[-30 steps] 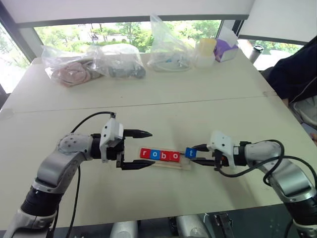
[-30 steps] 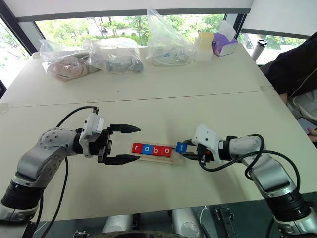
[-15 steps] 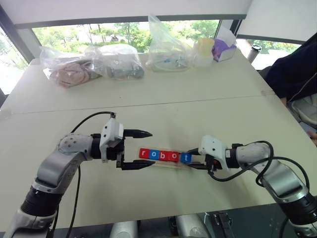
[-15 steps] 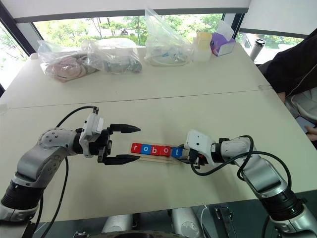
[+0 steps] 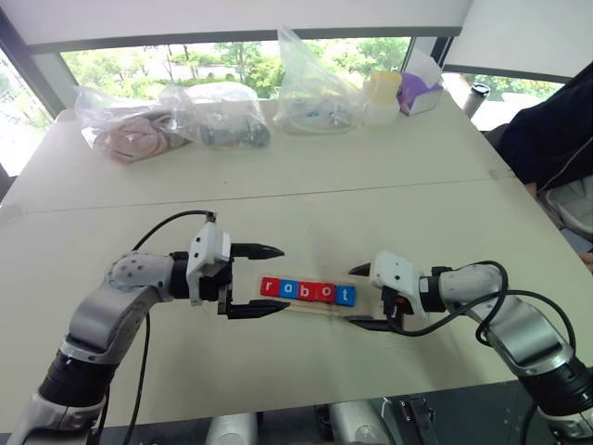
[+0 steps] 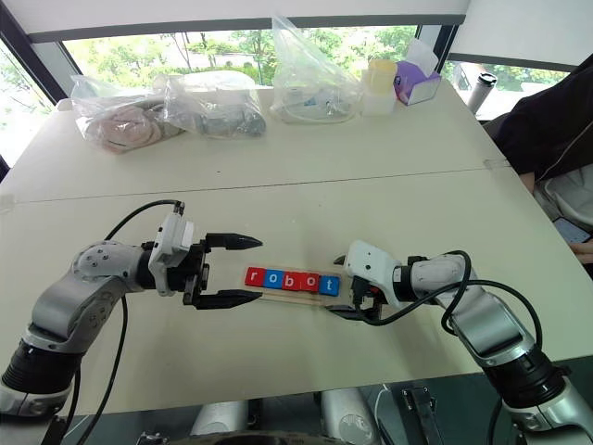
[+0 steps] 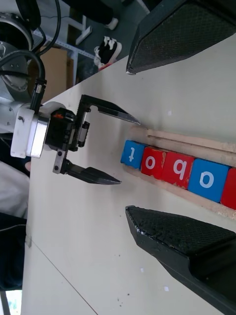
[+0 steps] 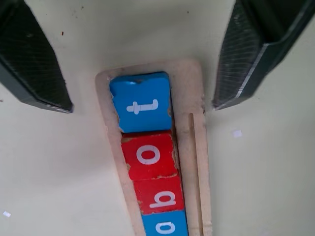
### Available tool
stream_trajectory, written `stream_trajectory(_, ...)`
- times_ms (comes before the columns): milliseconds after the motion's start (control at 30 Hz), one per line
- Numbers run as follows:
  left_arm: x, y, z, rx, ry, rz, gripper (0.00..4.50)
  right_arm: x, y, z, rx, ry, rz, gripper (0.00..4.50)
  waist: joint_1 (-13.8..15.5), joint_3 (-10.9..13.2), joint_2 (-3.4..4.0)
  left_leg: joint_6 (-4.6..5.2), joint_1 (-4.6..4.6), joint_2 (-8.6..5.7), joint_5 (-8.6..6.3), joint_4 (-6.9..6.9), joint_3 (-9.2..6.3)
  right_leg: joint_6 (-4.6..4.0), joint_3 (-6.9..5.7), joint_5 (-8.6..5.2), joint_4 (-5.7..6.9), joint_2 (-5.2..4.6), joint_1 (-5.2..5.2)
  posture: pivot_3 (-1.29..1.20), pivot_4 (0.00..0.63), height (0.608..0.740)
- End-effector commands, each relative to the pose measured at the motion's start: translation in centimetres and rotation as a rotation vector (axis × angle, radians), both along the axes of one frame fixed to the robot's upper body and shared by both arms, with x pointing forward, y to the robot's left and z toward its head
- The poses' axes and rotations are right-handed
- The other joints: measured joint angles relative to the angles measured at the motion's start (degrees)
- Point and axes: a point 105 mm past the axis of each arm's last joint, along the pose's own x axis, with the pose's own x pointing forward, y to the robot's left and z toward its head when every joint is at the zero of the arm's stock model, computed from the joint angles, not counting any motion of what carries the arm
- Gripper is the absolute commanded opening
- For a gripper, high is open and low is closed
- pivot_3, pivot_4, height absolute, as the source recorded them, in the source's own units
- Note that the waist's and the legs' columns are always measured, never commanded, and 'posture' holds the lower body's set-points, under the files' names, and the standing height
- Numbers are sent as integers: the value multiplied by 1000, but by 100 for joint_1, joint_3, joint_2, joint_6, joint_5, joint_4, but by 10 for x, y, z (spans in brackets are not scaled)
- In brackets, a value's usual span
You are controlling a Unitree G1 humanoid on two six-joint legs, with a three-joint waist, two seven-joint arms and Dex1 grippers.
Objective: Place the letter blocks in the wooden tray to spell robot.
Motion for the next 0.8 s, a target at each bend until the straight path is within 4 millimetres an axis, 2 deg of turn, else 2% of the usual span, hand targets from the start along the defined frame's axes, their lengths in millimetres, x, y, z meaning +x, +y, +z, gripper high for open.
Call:
stream_trajectory(33, -4, -3, 8, -6, -39, -17, 4500, 9, -6, 15, 13, -60, -33, 4428, 4, 0, 0, 0, 0, 0, 0, 0, 0, 2, 0, 1, 0, 0, 0, 0, 150, 740)
stream_trajectory(200, -4, -3, 8, -6, -38, -19, 4500, 15, -25, 19, -17, -76, -80, 4428, 15, 0, 0, 0, -2, -1, 0, 1, 1, 1, 0, 1, 0, -1, 0, 0, 150, 740)
stream_trajectory(400, -4, -3, 8, -5, -37, -23, 4500, 22, -36, 18, -43, -95, -114, 4428, -3, 0, 0, 0, 0, 0, 0, 0, 1, 1, 0, 1, 0, 0, 0, 0, 150, 740)
stream_trajectory(800, -4, -3, 10, -3, -37, -21, 4500, 25, -23, 10, -25, -93, -90, 4428, 2, 0, 0, 0, 0, 0, 0, 0, 0, 2, 0, 2, 0, 0, 0, 0, 150, 740)
